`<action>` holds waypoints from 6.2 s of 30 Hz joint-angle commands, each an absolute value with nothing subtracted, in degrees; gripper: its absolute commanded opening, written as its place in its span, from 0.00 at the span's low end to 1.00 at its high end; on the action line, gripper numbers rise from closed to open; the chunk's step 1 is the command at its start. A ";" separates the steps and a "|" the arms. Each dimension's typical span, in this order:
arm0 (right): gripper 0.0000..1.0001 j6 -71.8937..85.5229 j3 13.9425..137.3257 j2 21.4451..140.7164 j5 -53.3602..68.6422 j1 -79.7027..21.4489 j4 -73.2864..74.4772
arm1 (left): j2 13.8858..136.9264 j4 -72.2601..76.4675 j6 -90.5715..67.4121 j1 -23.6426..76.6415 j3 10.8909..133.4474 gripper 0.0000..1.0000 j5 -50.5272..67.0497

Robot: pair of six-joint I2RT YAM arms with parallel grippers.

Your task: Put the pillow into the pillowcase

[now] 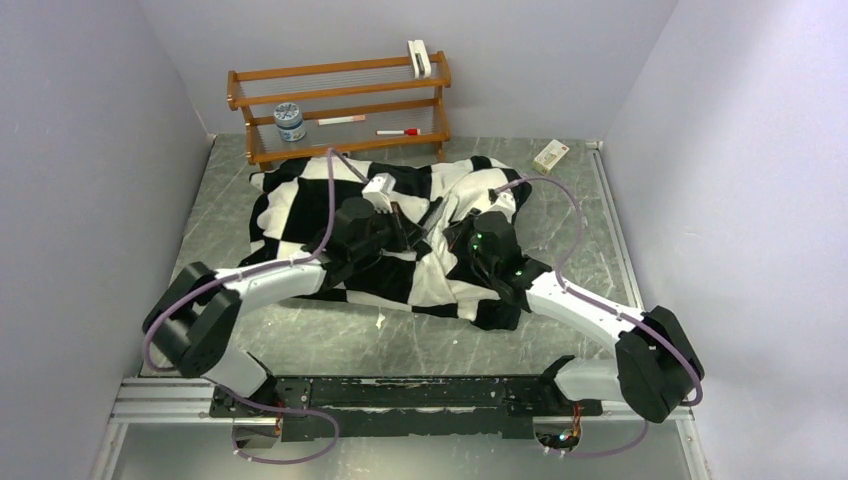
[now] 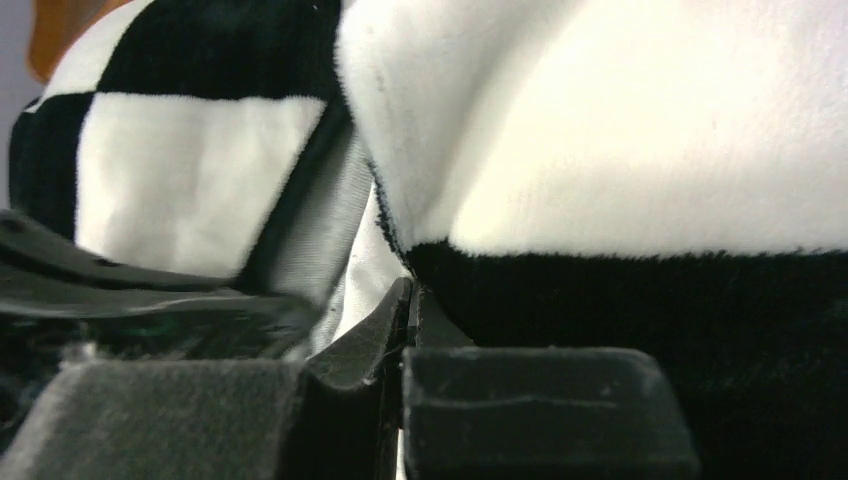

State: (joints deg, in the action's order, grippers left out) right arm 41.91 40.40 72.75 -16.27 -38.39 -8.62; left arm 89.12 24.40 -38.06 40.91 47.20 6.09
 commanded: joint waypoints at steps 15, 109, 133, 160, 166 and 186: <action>0.00 53.63 39.54 82.66 3.12 -40.59 -43.70 | 80.07 25.74 -41.00 50.35 62.10 0.05 10.67; 0.39 39.45 32.50 62.20 11.82 -24.09 13.46 | 69.35 -22.13 -25.63 17.65 58.28 0.67 -4.96; 0.49 71.18 37.58 45.30 -15.00 -24.21 53.57 | 70.51 -32.18 -41.04 7.21 67.32 0.71 -5.42; 0.44 75.93 19.15 53.02 -14.44 -24.20 23.53 | 66.00 -45.61 -61.71 -16.94 42.62 0.78 -18.18; 0.09 74.82 18.24 51.60 -15.82 -24.17 22.01 | 66.68 -43.77 -63.42 -18.19 38.28 0.75 -13.62; 0.00 69.56 20.38 48.81 -13.39 -24.22 21.33 | 70.90 -39.80 -72.87 -21.99 41.15 0.82 -9.93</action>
State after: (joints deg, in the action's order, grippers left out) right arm 71.83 18.87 47.88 -13.87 -24.34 23.44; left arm 68.99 -43.46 -68.51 -20.75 41.85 -12.40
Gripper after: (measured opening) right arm 0.014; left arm 0.811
